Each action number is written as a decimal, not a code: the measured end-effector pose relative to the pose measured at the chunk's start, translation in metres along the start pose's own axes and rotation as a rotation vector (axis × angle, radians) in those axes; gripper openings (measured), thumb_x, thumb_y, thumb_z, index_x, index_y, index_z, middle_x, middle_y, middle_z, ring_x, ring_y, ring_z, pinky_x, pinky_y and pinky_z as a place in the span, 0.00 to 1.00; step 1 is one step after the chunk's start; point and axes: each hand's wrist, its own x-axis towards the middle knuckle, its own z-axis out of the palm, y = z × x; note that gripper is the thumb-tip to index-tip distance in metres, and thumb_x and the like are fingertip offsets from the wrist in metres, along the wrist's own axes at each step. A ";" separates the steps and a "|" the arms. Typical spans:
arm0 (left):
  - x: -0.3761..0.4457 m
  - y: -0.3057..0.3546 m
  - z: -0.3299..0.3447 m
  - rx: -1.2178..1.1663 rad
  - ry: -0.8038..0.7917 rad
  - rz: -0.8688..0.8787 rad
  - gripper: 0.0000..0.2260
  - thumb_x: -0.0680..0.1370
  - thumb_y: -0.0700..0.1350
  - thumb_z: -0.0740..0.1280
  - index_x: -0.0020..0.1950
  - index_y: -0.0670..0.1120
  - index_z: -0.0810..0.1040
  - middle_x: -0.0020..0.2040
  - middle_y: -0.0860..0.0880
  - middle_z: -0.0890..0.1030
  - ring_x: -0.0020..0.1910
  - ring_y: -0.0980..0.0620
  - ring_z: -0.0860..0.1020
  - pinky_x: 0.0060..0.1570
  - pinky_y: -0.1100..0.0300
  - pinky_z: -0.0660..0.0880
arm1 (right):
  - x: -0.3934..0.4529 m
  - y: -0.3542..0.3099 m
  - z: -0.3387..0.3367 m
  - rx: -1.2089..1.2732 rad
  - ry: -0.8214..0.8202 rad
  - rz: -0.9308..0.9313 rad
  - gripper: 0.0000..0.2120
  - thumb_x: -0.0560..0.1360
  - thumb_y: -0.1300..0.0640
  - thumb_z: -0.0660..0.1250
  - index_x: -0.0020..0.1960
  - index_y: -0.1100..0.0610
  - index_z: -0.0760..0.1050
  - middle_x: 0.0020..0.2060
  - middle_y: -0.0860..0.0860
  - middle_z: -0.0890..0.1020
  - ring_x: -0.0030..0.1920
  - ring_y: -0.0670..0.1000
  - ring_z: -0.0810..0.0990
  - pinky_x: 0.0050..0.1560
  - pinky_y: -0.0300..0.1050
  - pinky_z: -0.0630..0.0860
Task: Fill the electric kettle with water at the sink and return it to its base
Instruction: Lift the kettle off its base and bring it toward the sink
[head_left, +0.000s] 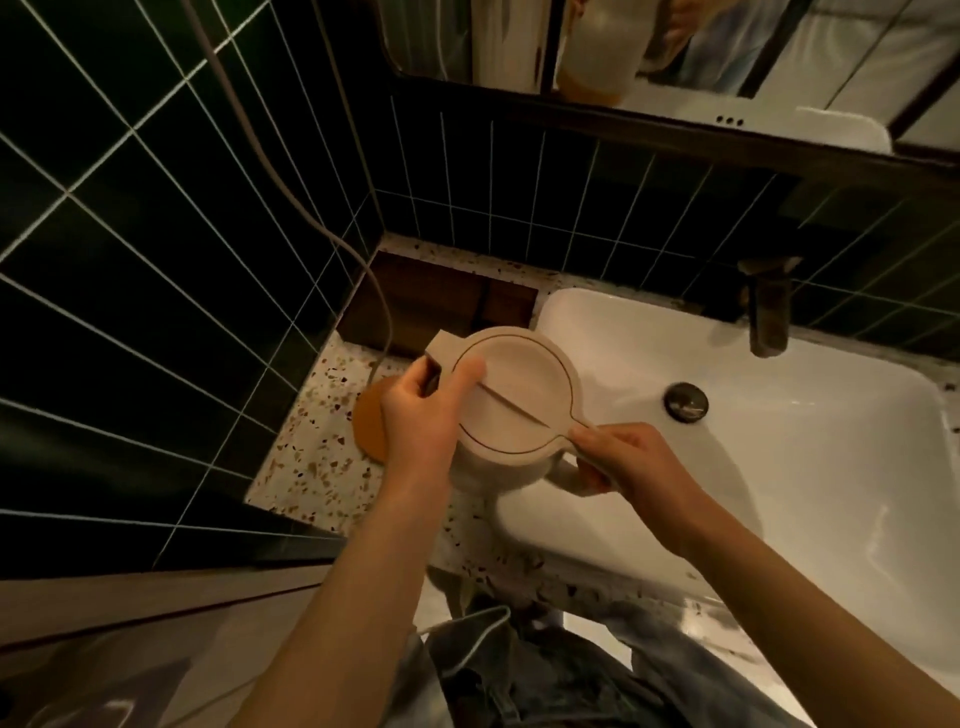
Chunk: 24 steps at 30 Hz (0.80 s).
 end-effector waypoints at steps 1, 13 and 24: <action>-0.006 -0.004 0.001 -0.010 -0.009 0.000 0.09 0.73 0.46 0.73 0.52 0.52 0.82 0.50 0.53 0.85 0.52 0.52 0.81 0.53 0.52 0.79 | -0.006 0.003 -0.004 0.001 -0.002 0.012 0.31 0.69 0.39 0.65 0.31 0.70 0.70 0.27 0.57 0.66 0.31 0.54 0.65 0.40 0.49 0.67; -0.039 -0.041 -0.006 -0.018 -0.035 0.012 0.07 0.75 0.44 0.71 0.52 0.52 0.82 0.49 0.52 0.85 0.51 0.52 0.82 0.46 0.60 0.77 | -0.036 0.024 -0.016 0.022 -0.120 0.014 0.18 0.70 0.44 0.66 0.30 0.57 0.72 0.28 0.54 0.66 0.33 0.55 0.62 0.35 0.42 0.64; -0.044 -0.051 -0.007 -0.027 -0.019 0.035 0.06 0.75 0.44 0.71 0.50 0.53 0.82 0.46 0.55 0.86 0.47 0.57 0.83 0.42 0.65 0.78 | -0.041 0.031 -0.023 -0.023 -0.199 -0.028 0.16 0.74 0.44 0.62 0.32 0.51 0.77 0.30 0.48 0.76 0.34 0.48 0.74 0.41 0.43 0.73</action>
